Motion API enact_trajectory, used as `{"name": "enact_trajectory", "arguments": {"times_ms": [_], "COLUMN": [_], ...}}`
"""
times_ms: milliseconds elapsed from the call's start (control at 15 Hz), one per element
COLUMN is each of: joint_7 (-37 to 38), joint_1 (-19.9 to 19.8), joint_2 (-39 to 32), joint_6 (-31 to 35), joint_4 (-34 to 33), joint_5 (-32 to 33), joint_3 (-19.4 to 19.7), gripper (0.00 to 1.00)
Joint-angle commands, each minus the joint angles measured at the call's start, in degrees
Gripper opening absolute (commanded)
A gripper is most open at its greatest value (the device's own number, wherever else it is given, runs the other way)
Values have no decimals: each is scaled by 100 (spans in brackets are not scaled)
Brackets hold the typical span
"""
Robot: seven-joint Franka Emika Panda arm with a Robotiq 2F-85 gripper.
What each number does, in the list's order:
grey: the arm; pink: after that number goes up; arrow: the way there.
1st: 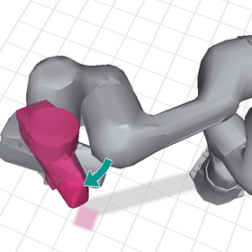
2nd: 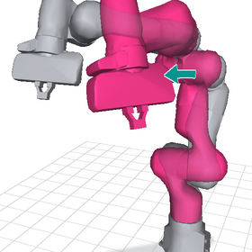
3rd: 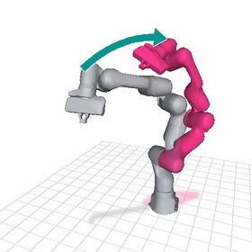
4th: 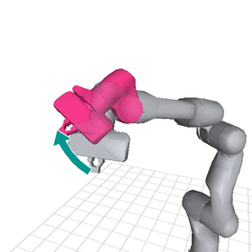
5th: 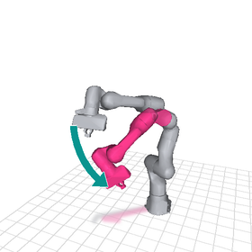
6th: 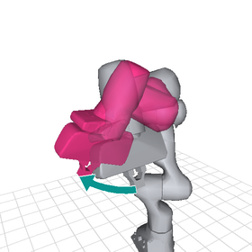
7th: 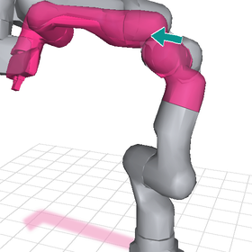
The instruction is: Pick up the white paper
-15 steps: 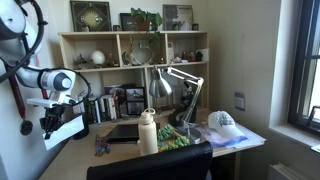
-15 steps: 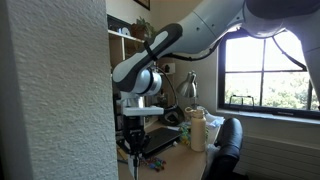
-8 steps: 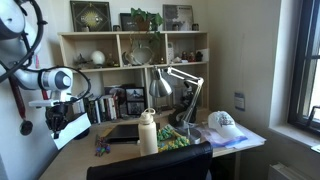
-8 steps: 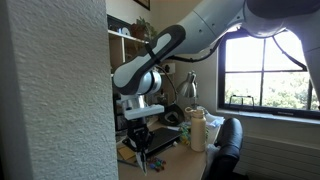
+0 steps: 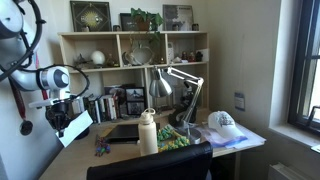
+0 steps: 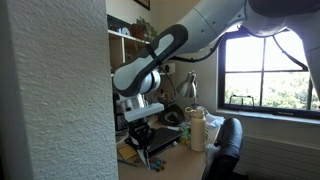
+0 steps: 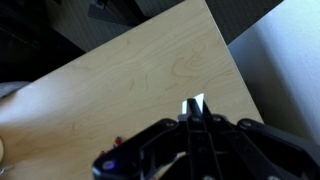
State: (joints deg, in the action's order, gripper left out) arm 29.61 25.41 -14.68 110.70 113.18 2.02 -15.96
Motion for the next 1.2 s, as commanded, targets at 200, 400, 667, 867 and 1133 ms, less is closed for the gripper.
{"name": "enact_trajectory", "arguments": {"times_ms": [200,400,667,867,1133], "joint_7": [38,-152,-110,-110,-44], "joint_1": [47,25,10,11,21], "joint_2": [260,361,203,182,160], "joint_6": [-60,0,-28,-27,-12], "joint_4": [83,137,-15,-18,-24], "joint_5": [171,129,61,61,63], "joint_3": [-47,-76,-75,-73,-66], "gripper": [25,25,25,0,25]}}
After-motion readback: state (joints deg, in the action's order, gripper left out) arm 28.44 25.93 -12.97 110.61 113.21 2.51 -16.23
